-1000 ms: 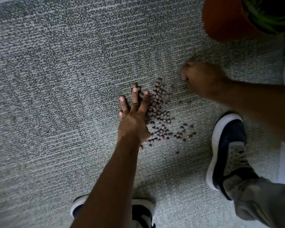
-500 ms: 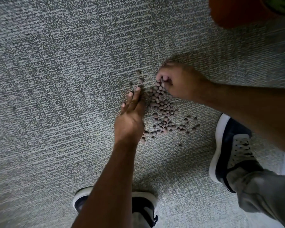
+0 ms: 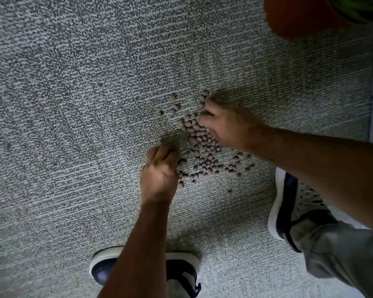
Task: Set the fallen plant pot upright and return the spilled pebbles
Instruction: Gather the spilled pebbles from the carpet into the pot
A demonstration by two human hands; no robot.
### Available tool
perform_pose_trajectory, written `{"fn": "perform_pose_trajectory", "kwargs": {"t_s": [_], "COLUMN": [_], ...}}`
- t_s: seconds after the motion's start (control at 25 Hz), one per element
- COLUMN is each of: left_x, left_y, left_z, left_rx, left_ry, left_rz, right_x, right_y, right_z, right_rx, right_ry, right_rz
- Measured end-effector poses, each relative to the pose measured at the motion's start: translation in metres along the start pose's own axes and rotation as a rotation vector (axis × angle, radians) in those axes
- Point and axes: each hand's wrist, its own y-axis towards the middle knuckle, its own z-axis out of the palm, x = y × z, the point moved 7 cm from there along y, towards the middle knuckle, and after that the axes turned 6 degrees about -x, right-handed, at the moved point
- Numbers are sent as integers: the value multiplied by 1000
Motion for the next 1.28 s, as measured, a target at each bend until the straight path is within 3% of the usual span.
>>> {"fn": "perform_pose_trajectory", "kwargs": {"t_s": [0.24,0.36,0.44,0.52,0.6,0.72,0.84,0.96,1.12,1.2,1.28], "left_x": [-7,-6,-8,-24,-62,-136,-205,-244,-265,-257,-238], "left_y": [-2,5,16,31,63,134,191,221,220,213,204], "left_z": [-3,3,1,-9,-25,-46,-65,-60,-52,-47,-51], "left_rx": [19,81,-6,-68,-114,-114,-134,-36,208,241,160], "left_ry": [-20,-266,-438,-646,-973,-1288,-1304,-1240,-976,-959,-929], "left_rz": [-104,-381,-589,-842,-949,-860,-707,-610,-277,-216,-177], "right_x": [-12,-16,-21,-31,-46,-82,-117,-136,-140,-136,-125], "right_y": [-13,-26,-31,-41,-60,-89,-105,-101,-89,-92,-100], "right_z": [-3,-11,-31,-66,-113,-176,-222,-238,-235,-225,-211], "right_rx": [-47,-42,-106,-286,-463,-690,-817,-793,-659,-635,-694], "right_ry": [171,234,311,378,372,338,304,162,68,104,127], "right_rz": [73,119,188,250,279,340,379,373,335,327,338]}}
